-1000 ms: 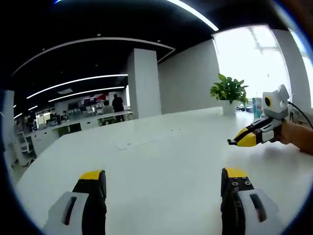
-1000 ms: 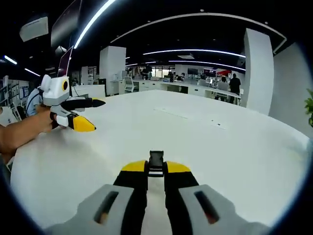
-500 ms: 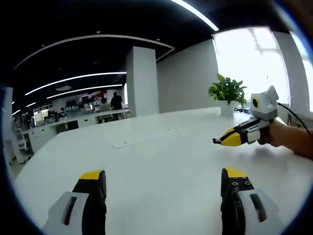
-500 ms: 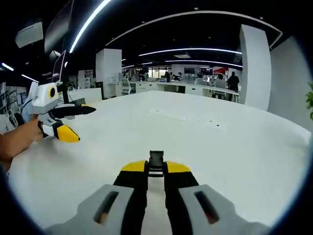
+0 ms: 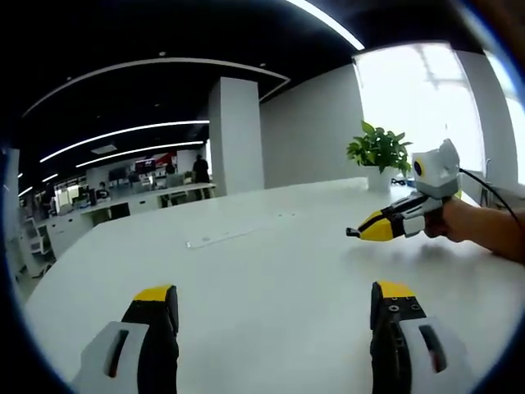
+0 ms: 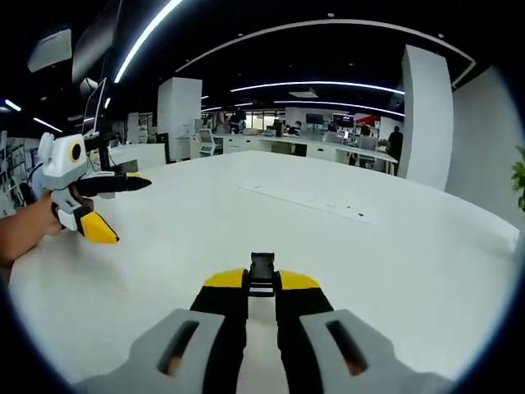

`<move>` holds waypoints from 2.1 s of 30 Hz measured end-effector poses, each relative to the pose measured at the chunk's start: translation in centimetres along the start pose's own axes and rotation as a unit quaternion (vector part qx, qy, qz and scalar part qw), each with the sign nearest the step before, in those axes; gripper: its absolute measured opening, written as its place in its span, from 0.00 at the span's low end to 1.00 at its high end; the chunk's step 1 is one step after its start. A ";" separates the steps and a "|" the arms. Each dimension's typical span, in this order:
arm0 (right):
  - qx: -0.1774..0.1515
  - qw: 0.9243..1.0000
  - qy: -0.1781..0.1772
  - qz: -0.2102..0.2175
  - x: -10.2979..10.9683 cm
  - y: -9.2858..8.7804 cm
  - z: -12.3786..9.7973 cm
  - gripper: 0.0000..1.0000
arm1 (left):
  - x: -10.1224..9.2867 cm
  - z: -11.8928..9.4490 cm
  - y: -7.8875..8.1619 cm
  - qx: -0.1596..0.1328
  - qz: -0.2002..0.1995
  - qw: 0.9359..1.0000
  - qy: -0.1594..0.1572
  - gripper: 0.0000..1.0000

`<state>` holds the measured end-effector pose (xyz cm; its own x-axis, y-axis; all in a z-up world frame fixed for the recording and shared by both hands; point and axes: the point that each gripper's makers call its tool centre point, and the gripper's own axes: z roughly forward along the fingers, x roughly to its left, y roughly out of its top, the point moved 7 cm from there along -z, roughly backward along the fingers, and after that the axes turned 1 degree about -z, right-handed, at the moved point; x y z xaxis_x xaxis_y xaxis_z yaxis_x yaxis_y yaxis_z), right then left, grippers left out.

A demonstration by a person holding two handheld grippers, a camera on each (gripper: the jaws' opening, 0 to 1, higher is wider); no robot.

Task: Snap the two parts of the plastic buckle together until the buckle closes and remains connected.

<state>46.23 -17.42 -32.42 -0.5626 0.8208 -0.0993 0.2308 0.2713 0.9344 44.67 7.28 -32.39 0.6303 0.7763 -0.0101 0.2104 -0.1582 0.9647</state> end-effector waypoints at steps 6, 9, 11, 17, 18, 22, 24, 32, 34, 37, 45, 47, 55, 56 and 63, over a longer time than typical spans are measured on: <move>-0.001 1.000 -0.007 -0.009 -0.6 0.3 0.9 0.10 | -0.1 0.0 0.0 0.001 0.001 1.000 -0.001 0.99; -0.003 1.000 -0.014 -0.009 -0.9 0.7 1.5 0.10 | 0.1 -0.1 0.0 0.001 -0.001 1.000 0.001 0.99; -0.007 1.000 -0.012 -0.005 -1.1 1.0 2.0 0.10 | 0.2 0.0 0.0 0.001 -0.001 1.000 0.002 0.99; -0.004 1.000 -0.009 -0.008 -1.2 1.3 3.4 0.10 | 0.2 0.0 0.0 0.002 -0.002 1.000 0.002 0.99; -0.005 1.000 -0.008 -0.008 -1.2 1.3 3.6 0.10 | 0.2 0.0 -0.1 0.002 -0.001 1.000 0.002 0.99; -0.004 1.000 -0.005 -0.013 -1.0 1.3 3.9 0.10 | 0.2 0.0 0.1 -0.002 -0.004 1.000 0.001 0.99; -0.001 1.000 -0.004 -0.017 -0.9 1.2 4.1 0.10 | 0.1 0.0 0.1 -0.003 -0.003 1.000 0.001 0.99; -0.002 1.000 -0.007 -0.015 -1.4 1.2 4.1 0.10 | -0.1 0.3 -0.3 0.008 0.002 1.000 0.002 0.99; 0.001 1.000 -0.006 -0.015 -1.4 1.0 4.3 0.10 | -0.1 0.2 -0.2 0.007 0.003 1.000 0.002 0.99; 0.007 1.000 -0.003 -0.015 -1.3 0.8 4.4 0.10 | -0.2 0.2 -0.2 0.006 0.003 1.000 0.001 0.99; 0.002 1.000 -0.009 -0.015 -1.3 1.0 4.4 0.10 | 0.3 0.1 0.2 -0.006 0.000 1.000 0.015 0.99; -0.003 1.000 -0.015 -0.020 -1.4 1.3 4.7 0.10 | 0.4 0.1 0.1 -0.005 -0.004 1.000 0.015 0.99; -0.002 1.000 -0.014 -0.021 -1.0 1.9 6.7 0.10 | 0.8 0.1 -0.2 0.003 0.001 1.000 0.021 0.99; 0.000 1.000 -0.013 -0.023 -1.0 1.8 6.8 0.10 | 0.8 0.1 -0.2 0.003 0.000 1.000 0.021 0.99; 0.004 1.000 -0.014 -0.023 -1.4 1.6 6.6 0.10 | -0.2 0.5 -0.3 0.013 0.011 1.000 0.008 0.99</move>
<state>52.69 -14.84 -33.06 -0.5498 0.8215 -0.1512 0.2113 0.3119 0.9263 44.87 6.84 -32.83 0.6227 0.7823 0.0156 0.2167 -0.1916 0.9573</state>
